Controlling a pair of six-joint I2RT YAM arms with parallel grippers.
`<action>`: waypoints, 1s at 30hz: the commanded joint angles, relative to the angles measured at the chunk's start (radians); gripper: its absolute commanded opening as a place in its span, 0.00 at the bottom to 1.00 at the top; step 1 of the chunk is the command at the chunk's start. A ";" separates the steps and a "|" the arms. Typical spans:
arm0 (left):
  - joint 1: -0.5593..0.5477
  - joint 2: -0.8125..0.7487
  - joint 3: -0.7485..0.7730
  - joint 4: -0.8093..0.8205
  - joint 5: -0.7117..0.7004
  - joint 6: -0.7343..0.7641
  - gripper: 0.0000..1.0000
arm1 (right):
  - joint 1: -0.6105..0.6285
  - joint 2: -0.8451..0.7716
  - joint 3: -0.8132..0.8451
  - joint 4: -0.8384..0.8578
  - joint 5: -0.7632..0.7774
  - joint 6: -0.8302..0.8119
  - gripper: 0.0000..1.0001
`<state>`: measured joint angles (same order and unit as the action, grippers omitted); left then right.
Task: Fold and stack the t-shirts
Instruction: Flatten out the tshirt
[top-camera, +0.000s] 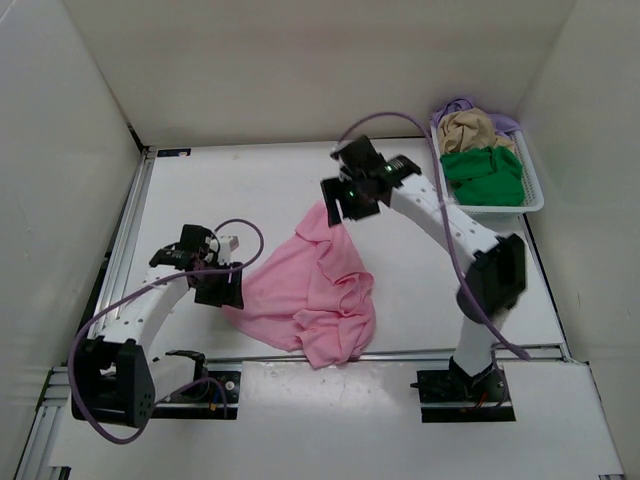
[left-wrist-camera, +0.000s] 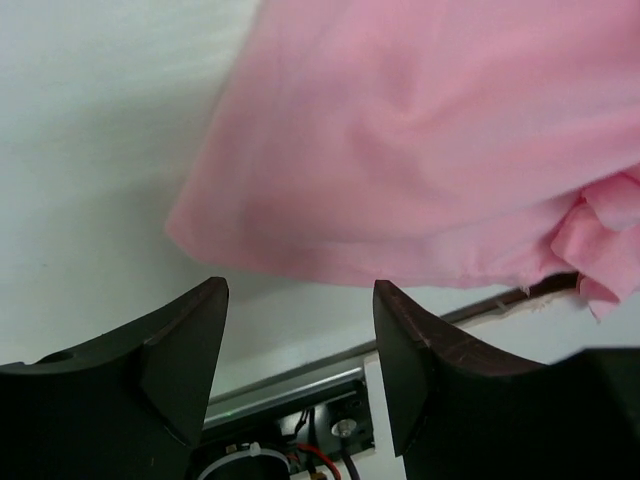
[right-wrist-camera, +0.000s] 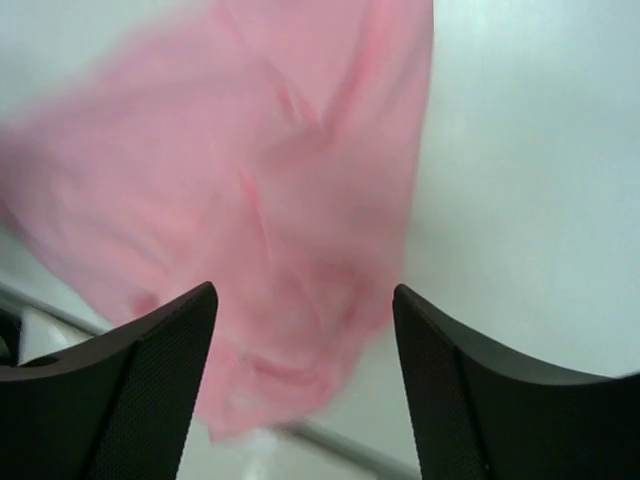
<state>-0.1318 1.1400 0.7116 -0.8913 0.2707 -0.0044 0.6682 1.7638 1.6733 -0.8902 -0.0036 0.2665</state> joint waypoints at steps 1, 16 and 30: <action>0.024 0.035 0.035 0.115 -0.047 0.004 0.71 | 0.019 0.228 0.290 -0.007 0.037 -0.007 0.72; 0.034 0.294 -0.009 0.261 -0.091 0.004 0.63 | 0.097 0.675 0.556 0.128 0.108 0.128 0.67; 0.043 0.331 0.077 0.261 -0.126 0.004 0.10 | 0.082 0.646 0.571 0.109 0.169 0.105 0.00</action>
<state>-0.0971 1.4784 0.7631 -0.6724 0.1902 -0.0078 0.7769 2.4611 2.1960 -0.7853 0.1165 0.3866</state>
